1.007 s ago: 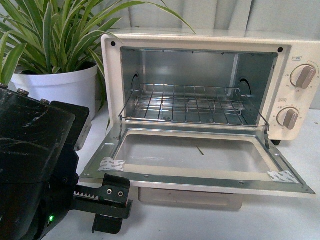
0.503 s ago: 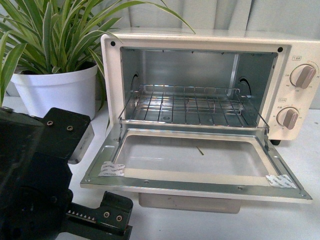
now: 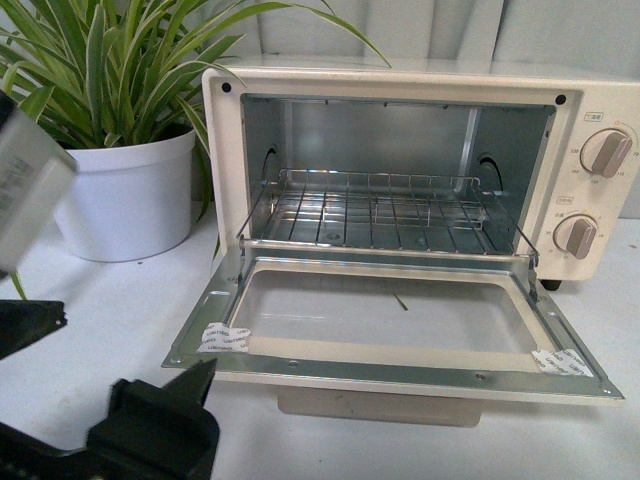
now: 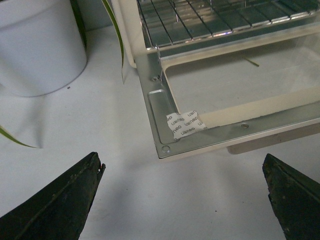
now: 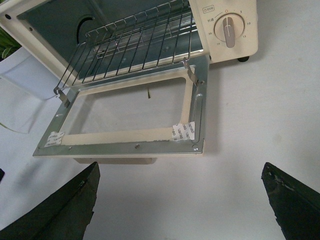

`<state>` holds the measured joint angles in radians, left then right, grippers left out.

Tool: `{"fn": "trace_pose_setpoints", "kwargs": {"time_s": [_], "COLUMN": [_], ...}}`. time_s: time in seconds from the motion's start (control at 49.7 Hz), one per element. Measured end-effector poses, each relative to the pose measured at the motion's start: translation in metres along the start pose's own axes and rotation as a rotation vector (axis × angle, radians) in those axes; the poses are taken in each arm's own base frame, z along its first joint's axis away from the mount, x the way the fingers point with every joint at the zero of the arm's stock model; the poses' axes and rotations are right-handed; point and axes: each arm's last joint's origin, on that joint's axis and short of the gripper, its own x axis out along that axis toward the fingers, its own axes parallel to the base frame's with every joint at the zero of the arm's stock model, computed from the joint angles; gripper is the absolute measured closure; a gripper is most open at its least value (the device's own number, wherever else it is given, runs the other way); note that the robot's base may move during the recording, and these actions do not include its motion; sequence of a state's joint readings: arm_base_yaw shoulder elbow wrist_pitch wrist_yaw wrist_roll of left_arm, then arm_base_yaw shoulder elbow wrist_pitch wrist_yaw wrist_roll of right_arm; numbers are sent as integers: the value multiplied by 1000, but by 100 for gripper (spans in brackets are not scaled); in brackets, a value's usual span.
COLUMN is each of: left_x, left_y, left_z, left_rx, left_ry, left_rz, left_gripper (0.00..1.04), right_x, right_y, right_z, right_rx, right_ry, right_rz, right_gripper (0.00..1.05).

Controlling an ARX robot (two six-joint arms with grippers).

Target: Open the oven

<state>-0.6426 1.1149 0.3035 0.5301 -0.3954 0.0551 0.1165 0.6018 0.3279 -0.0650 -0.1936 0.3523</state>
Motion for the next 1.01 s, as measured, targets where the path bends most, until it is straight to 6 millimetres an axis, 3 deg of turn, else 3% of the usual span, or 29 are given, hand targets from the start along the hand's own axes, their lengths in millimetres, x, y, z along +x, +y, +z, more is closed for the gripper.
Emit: {"fn": "trace_pose_setpoints", "kwargs": {"time_s": [0.221,0.443,0.765,0.946,1.007], "left_x": [-36,-63,-78,-79,-79], "left_y": [26,49,75,77,78], "left_z": [-2,-14,-28,-28,-30], "left_rx": [-63,-86,-195,-222,-213], "left_ry": [-128,-157,-154,-163,-220], "left_rz": [93,183,287,294,247], "left_gripper": [7,7,7,7,19], "right_x": [-22,-37,-35,-34,-34], "right_y": [-2,-4,-14,-15,-20], "right_z": [-24,-33,-42,-42,-43], "right_rx": [-30,-33,20,27,-109], "right_ry": [-28,-72,-124,-144,-317], "right_rz": [28,54,100,84,-68], "right_gripper": [9,9,9,10,22]}}
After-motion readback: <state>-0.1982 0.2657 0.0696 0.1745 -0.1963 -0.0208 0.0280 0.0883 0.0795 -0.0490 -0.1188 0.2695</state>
